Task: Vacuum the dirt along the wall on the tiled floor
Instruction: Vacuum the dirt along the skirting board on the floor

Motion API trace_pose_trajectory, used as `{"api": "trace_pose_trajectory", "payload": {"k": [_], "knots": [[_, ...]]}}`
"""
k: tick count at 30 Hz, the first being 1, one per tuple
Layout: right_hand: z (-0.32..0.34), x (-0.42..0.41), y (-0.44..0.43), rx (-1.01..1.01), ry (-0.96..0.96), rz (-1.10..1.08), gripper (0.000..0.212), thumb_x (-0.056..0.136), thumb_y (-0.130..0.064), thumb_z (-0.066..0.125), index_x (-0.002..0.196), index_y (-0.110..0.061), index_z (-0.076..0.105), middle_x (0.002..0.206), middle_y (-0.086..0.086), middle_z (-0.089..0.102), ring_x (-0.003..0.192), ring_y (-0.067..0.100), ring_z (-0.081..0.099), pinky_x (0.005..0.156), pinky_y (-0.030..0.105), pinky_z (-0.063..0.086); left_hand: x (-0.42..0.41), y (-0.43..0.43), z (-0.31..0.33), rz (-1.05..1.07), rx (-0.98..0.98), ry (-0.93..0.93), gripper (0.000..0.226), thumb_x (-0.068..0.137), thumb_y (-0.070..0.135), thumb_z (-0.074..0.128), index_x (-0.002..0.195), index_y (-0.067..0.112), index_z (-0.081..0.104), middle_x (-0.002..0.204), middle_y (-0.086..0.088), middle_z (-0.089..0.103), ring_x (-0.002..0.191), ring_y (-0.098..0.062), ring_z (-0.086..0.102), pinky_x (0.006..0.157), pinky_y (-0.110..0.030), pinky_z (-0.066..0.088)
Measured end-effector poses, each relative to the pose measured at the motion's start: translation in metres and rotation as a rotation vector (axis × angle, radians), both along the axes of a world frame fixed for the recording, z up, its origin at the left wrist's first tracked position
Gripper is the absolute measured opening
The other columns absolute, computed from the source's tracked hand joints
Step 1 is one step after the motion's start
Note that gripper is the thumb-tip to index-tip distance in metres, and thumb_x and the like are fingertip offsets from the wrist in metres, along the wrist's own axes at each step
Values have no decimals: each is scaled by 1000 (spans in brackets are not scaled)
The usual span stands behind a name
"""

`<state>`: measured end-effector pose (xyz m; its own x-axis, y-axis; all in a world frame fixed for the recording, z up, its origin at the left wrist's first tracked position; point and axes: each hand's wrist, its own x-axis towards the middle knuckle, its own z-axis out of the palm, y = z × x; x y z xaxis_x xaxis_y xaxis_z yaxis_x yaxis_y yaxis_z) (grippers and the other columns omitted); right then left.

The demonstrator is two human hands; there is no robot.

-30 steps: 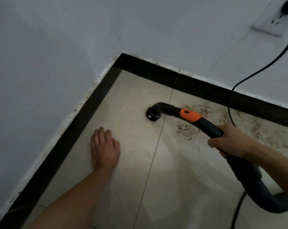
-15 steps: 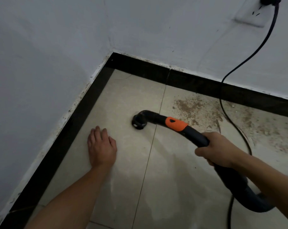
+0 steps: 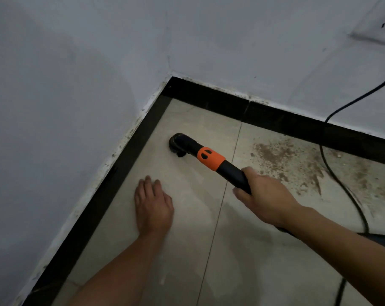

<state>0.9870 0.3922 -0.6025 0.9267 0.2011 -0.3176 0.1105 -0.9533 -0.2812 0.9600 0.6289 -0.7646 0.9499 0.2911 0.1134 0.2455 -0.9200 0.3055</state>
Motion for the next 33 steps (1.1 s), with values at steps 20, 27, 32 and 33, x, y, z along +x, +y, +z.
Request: {"api": "trace_pose_trajectory", "payload": {"k": [20, 27, 32, 33], "knots": [[-23, 105, 46, -283, -297, 40, 33, 99, -39, 47, 125, -20, 40, 77, 0, 49, 54, 14, 43, 47, 29, 30, 5, 7, -3, 0, 29, 6, 49, 85, 23, 34, 119, 0, 61, 135, -25, 51, 128, -41, 44, 104, -50, 34], [-19, 46, -54, -424, -256, -131, 43, 99, -43, 47, 135, -23, 34, 78, -5, 49, 55, 11, 45, 46, 27, 31, 3, 6, -5, 2, 6, -5, 49, 85, 23, 36, 119, -1, 61, 136, -26, 51, 128, -42, 44, 103, -50, 35], [-15, 19, -83, -374, -232, -290, 33, 97, -44, 50, 120, -22, 43, 71, -4, 50, 55, 15, 48, 47, 29, 31, 3, 6, -5, -1, 7, -5, 49, 85, 23, 35, 118, -2, 61, 134, -27, 51, 127, -42, 44, 103, -51, 36], [-13, 19, -79, -316, -202, -319, 30, 97, -44, 51, 117, -23, 43, 72, -4, 51, 57, 15, 51, 49, 29, 35, 3, 6, -5, -1, 9, -8, 49, 85, 23, 35, 118, -2, 60, 134, -27, 51, 126, -43, 44, 103, -52, 36]]}}
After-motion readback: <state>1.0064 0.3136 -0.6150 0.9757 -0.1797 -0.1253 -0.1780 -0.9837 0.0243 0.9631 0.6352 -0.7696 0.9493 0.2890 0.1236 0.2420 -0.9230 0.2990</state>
